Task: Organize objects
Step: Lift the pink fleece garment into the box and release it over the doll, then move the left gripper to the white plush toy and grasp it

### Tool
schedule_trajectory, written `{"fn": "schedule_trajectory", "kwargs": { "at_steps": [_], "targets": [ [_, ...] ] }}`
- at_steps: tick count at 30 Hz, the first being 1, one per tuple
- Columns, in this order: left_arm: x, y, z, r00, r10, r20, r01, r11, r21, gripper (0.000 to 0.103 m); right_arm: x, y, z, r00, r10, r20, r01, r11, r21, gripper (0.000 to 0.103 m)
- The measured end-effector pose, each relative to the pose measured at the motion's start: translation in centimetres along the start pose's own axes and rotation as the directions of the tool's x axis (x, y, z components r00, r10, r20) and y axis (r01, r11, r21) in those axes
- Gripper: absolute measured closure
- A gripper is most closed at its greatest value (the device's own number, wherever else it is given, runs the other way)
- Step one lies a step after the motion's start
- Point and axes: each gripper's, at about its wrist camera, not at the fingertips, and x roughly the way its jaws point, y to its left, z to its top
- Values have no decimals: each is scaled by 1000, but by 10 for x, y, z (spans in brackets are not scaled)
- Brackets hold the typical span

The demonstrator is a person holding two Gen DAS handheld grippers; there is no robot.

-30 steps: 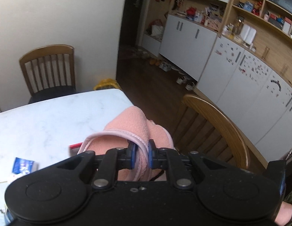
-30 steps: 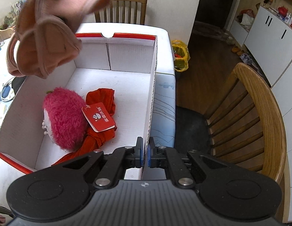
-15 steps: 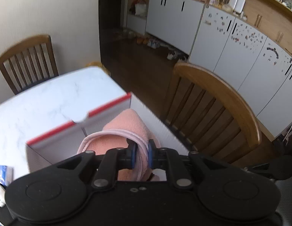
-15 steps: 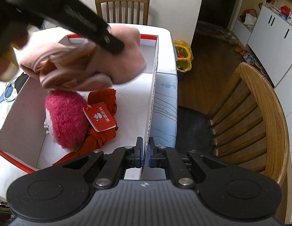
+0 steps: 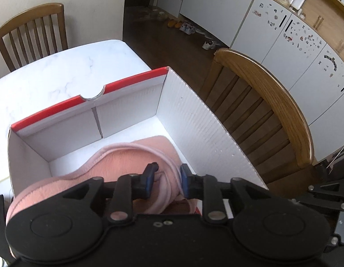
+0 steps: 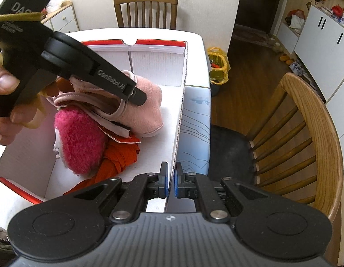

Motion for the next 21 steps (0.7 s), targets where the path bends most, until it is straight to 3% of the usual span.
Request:
{"fn": "schedule_trajectory", "kwargs": {
  "at_steps": [9,13,16,21],
  "targets": [
    [-39,6,-12,998,-11,56,12,1000,-14,43,1,0,0,1000,1,-1,-1,1000,4,98],
    [-61,10,-19,995,-20,93,23,999,-34,39,1,0,0,1000,1,-1,-1,1000,4,98],
    [-78,13,-24,993,-9,121,16,998,-56,30,1,1,0,1000,-1,-1,1,1000,0,98],
    [-102,23,-35,987,26,158,-10,995,-101,29,1,1,-1,1000,-3,1,3,1000,-5,98]
  ]
}}
